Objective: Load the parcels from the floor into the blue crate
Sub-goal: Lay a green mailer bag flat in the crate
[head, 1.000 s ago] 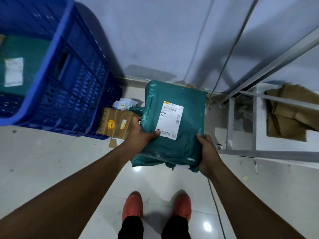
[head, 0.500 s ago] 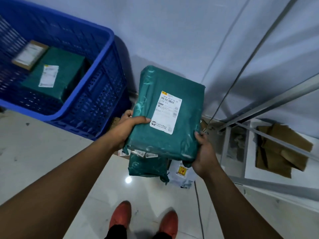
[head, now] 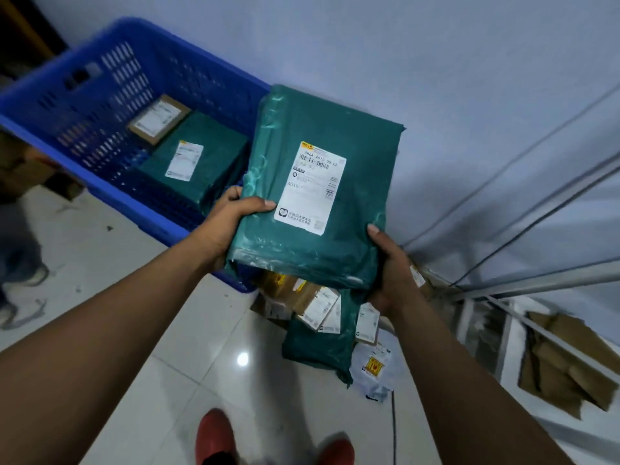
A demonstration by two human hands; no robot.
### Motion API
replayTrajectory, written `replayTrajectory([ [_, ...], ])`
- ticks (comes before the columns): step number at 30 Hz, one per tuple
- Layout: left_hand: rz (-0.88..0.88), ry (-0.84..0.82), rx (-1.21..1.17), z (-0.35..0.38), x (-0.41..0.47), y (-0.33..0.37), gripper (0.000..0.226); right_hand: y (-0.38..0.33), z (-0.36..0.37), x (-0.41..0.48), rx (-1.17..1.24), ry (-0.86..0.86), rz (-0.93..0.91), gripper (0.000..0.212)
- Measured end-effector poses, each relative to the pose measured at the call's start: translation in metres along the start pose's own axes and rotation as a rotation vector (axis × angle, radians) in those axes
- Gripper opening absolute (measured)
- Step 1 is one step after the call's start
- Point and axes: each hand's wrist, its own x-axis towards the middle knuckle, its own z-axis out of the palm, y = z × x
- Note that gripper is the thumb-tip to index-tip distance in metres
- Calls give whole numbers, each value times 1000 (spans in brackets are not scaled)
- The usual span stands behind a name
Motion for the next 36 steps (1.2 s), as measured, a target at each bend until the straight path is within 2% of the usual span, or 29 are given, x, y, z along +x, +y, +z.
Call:
replayTrajectory([
  [2, 21, 18, -6, -29, 2, 22, 76, 5, 37, 7, -10, 1, -15, 54],
  [5, 21, 46, -22, -77, 6, 54, 91, 14, 97, 15, -10, -27, -29, 39],
  [7, 6, 68, -48, -97, 12, 65, 86, 16, 125, 23, 30, -36, -32, 33],
  [11, -70, 76, -86, -119, 36, 80, 75, 16, 163, 45, 51, 1, 6, 41],
  [16, -162, 72, -65, -151, 82, 101, 84, 12, 199, 90, 4, 70, 66, 47],
  [17, -191, 65, -47, -157, 89, 106, 75, 12, 208, 99, 6, 73, 86, 46],
  [20, -287, 56, 11, -177, 120, 133, 27, 12, 235, 135, -31, 100, 132, 39],
  [22, -314, 55, 52, -197, 144, 148, 22, 17, 254, 158, -52, 77, 156, 41],
  [28, -485, 9, 222, -244, 207, 162, 25, 52, 284, 206, 7, 198, 265, 44],
  [32, -578, -109, 310, -265, 257, 159, 62, 82, 287, 226, 73, 319, 277, 46],
  [36, -588, -166, 375, -269, 285, 145, 62, 109, 279, 241, 209, 439, 277, 32],
])
